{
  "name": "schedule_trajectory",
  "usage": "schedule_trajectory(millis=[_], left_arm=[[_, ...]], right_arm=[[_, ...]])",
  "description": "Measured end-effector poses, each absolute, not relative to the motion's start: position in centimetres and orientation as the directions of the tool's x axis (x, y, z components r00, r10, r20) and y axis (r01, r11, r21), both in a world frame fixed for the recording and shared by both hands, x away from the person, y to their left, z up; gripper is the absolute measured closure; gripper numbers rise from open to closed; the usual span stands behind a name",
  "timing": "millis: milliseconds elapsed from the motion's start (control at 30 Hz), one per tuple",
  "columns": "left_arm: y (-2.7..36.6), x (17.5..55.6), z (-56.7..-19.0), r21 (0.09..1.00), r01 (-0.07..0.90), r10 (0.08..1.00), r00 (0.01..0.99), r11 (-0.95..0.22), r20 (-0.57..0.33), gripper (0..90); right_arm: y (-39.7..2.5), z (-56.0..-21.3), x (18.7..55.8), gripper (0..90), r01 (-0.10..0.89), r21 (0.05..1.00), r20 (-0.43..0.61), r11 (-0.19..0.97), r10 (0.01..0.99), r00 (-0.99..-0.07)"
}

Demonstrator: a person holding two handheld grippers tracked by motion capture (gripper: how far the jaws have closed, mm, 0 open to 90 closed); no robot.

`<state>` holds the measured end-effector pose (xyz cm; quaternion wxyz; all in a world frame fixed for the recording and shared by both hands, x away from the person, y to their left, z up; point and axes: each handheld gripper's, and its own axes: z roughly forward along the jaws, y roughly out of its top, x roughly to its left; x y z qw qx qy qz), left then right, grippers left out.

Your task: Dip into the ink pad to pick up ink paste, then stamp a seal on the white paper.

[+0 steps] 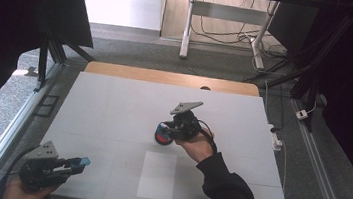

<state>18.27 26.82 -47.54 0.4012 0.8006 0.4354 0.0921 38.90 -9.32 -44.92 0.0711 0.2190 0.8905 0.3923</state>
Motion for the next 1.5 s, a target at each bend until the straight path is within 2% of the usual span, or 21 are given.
schedule_trajectory(millis=[833,1500], left_arm=[[26.8,18.4,-47.5,0.723,0.619,0.765,0.612,-0.306,-0.201,68.3],[26.7,18.5,-47.5,0.723,0.615,0.758,0.621,-0.313,-0.199,68.3]], right_arm=[[-10.5,-43.3,34.8,71.1,0.299,0.759,0.076,0.578,0.378,-0.923],[-11.5,-43.6,32.2,71.1,0.252,0.747,0.047,0.615,0.329,-0.943]])
